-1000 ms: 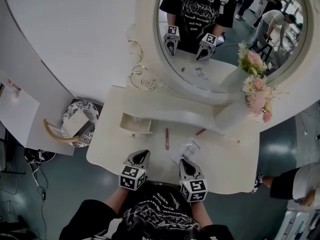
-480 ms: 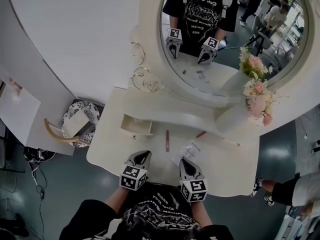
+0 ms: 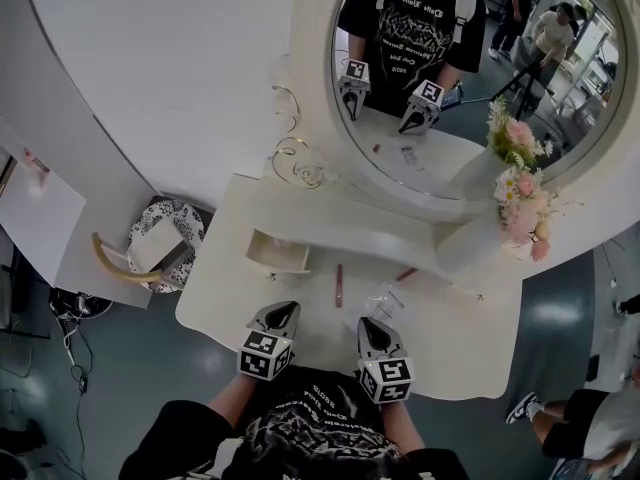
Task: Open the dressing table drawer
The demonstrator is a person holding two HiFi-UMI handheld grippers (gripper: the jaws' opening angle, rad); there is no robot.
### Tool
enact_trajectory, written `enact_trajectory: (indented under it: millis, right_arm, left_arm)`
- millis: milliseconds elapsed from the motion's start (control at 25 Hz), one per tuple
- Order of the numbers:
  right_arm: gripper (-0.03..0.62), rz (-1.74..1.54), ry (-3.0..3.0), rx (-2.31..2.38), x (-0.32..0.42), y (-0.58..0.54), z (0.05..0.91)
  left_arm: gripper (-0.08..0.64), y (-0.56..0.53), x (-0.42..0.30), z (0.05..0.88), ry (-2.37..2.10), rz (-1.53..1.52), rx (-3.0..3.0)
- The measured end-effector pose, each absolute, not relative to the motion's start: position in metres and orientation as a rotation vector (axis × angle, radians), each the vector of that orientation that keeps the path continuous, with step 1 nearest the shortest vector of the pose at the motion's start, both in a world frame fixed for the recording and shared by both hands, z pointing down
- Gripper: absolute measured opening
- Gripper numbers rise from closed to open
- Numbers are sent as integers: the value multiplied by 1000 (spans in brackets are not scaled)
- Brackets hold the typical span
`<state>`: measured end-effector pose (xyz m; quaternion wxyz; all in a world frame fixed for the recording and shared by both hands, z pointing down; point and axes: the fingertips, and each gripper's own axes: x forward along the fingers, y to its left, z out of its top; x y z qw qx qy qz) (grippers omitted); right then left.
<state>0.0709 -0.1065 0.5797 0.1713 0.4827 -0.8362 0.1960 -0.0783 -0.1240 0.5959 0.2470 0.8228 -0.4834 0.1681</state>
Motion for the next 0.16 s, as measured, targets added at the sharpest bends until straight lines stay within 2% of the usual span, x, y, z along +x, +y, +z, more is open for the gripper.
enact_trajectory:
  millis: [160]
  right_arm:
    - [9, 549, -2380, 1360, 67, -109, 578]
  left_arm:
    - [18, -126, -82, 595, -1324, 455, 2237]
